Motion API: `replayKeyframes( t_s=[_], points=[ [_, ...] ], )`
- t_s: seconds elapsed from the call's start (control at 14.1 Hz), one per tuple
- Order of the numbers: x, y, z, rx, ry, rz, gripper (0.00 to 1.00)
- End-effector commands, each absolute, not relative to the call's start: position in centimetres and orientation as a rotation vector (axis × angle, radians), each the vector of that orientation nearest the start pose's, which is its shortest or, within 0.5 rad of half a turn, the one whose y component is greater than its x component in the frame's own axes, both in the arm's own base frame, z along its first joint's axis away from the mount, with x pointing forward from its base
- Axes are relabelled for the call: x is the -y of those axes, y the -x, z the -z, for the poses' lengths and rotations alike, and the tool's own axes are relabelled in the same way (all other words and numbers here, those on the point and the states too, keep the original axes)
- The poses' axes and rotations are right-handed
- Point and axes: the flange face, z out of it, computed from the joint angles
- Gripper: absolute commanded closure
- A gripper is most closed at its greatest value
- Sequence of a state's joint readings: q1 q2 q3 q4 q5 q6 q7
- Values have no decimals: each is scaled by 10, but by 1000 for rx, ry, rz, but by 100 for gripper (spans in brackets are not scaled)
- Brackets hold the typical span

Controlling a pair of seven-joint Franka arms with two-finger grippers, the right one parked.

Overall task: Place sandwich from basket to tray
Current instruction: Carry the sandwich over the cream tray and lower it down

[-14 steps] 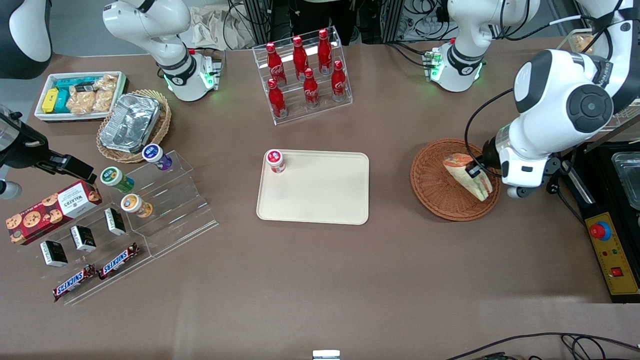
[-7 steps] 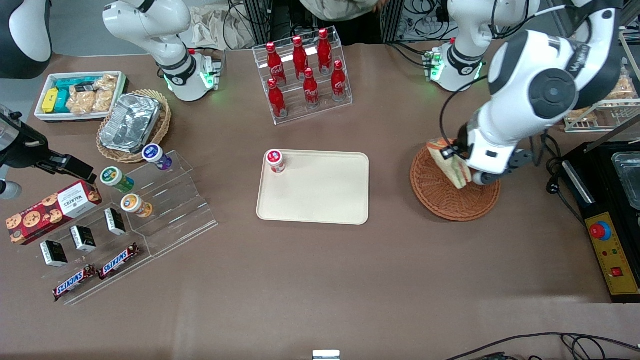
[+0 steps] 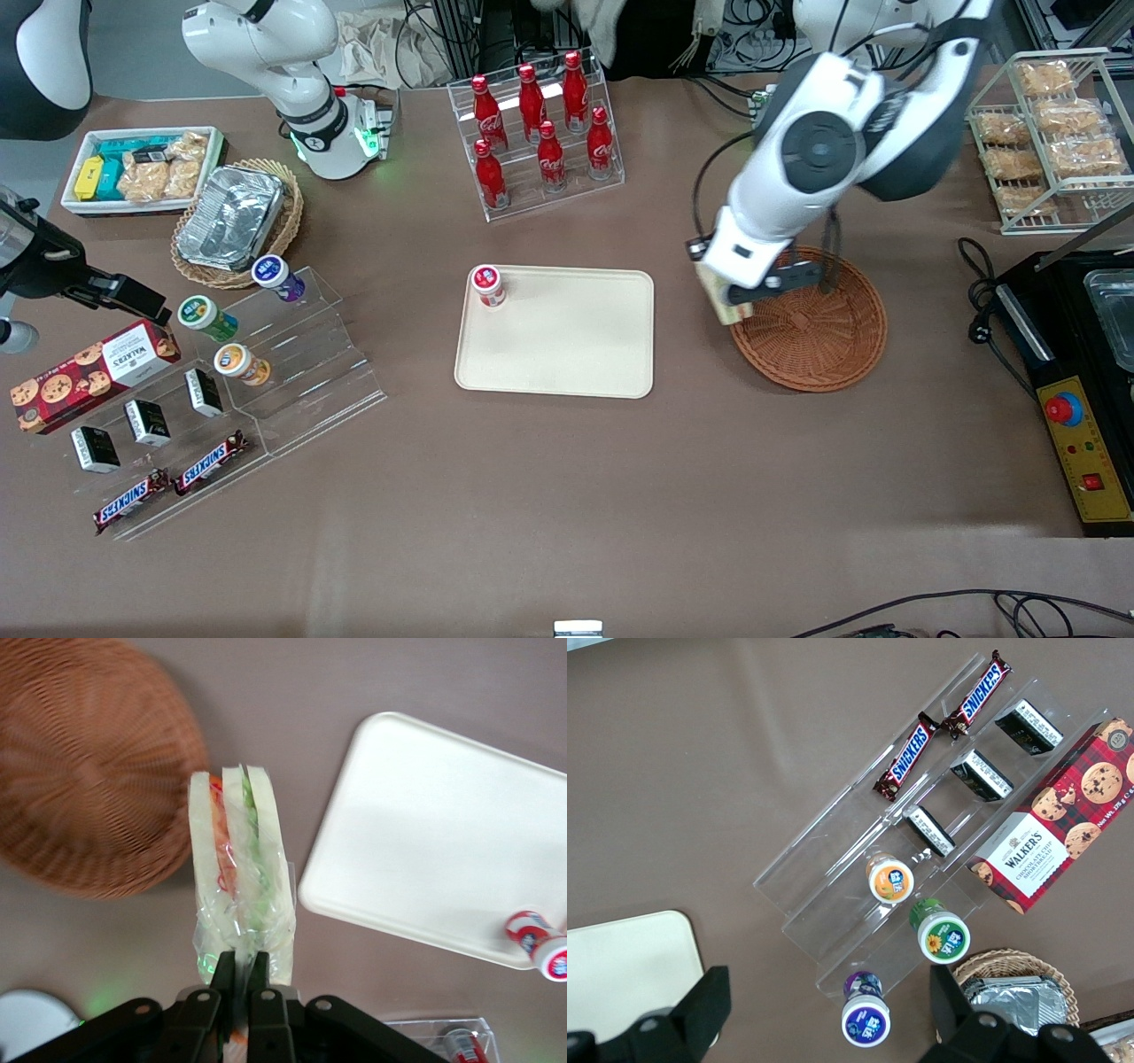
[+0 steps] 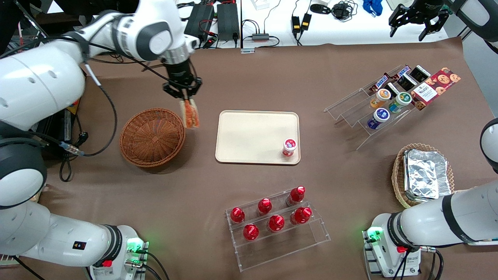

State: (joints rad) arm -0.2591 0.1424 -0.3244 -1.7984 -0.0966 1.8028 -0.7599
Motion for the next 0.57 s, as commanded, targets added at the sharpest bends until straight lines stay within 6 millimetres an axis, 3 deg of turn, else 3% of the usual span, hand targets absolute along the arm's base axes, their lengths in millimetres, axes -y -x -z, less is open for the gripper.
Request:
replayKeyframes(
  t_s=[0.0, 0.07, 0.35, 0.5],
  points=[
    [368, -489, -429, 174, 3184, -243, 100],
    [374, -493, -409, 138, 3198, -276, 100],
    [412, -481, -367, -56, 3273, -278, 100],
    [421, -479, -339, -66, 3289, -263, 100]
  ],
)
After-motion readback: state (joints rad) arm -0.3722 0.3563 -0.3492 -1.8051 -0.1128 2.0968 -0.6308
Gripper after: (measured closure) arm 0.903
